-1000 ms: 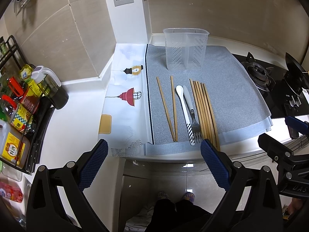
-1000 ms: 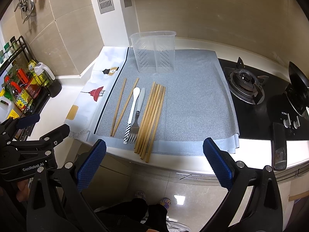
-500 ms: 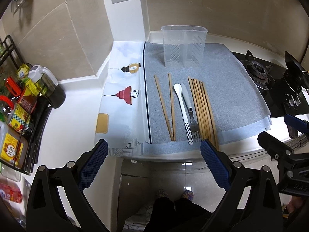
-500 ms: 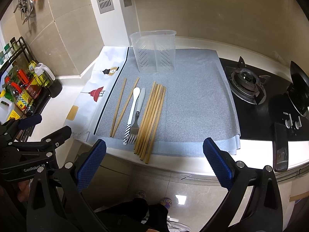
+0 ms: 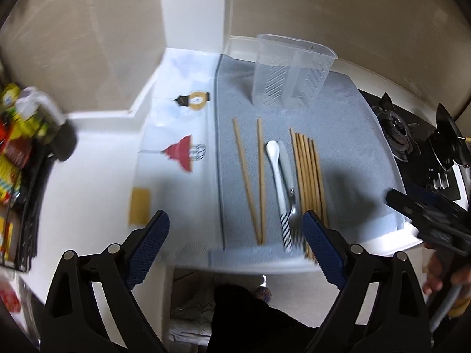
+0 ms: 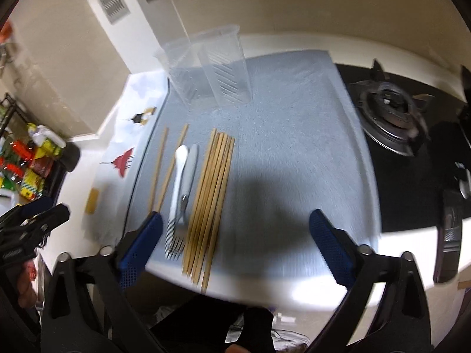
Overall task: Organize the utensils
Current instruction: 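Lower the left tool and close it on a wooden chopstick while the right tool grasps another, then lift both held chopsticks and lower them into the clear plastic holder, then open the left tool to drop its chopstick while the right tool releases its own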
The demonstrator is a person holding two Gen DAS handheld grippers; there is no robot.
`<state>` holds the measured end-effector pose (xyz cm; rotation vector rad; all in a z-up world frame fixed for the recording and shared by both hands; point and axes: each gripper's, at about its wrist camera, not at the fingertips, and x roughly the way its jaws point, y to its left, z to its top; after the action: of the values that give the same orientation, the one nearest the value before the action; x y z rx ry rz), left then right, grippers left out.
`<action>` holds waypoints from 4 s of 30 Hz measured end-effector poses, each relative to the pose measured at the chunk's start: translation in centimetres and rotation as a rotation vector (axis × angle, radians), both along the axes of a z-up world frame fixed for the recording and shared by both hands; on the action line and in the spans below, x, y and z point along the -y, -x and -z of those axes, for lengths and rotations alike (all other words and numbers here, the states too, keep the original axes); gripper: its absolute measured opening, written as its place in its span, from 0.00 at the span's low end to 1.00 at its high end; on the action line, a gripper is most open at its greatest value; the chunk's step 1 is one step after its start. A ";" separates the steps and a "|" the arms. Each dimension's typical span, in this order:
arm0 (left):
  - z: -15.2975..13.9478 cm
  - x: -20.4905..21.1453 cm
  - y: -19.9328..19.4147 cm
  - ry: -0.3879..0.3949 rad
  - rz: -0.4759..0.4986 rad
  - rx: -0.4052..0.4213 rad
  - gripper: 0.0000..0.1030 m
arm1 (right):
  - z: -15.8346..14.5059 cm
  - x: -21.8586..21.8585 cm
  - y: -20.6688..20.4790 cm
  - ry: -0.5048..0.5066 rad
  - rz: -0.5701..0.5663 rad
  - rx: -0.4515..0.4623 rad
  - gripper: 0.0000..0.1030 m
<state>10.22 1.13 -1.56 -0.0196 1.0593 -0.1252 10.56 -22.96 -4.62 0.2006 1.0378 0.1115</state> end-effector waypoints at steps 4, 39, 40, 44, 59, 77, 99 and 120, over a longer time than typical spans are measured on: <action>2.0 1.0 -5.2 0.013 0.035 -0.043 0.70 | 4.2 -0.7 -6.9 -0.087 -0.022 -0.158 0.35; 6.8 2.5 -20.1 0.134 0.051 -0.216 0.06 | 6.4 -5.1 -10.7 0.017 -0.034 -0.133 0.06; 5.2 2.4 -19.3 0.153 0.062 -0.183 0.06 | 5.3 -5.0 -10.5 0.009 -0.033 -0.112 0.06; 0.2 1.2 -16.7 0.207 0.103 -0.043 0.06 | 1.3 -3.2 -10.2 -0.008 -0.034 0.009 0.06; -12.3 -0.5 -14.4 0.184 0.228 0.348 0.06 | -12.1 -0.5 -8.5 0.049 0.012 0.367 0.06; -17.9 3.0 -20.1 0.233 0.209 0.647 0.06 | -21.2 -3.7 -14.9 0.135 -0.021 0.614 0.06; -12.4 5.2 -23.5 0.164 0.217 0.604 0.06 | -14.9 -3.1 -17.4 0.087 0.006 0.473 0.06; -11.6 1.4 -18.2 0.063 0.111 0.414 0.86 | -16.6 -2.8 -9.9 0.012 0.001 0.473 0.67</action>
<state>28.42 -0.27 10.01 0.0082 0.6423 -0.2523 20.44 -20.19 11.94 0.1535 0.5669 0.1441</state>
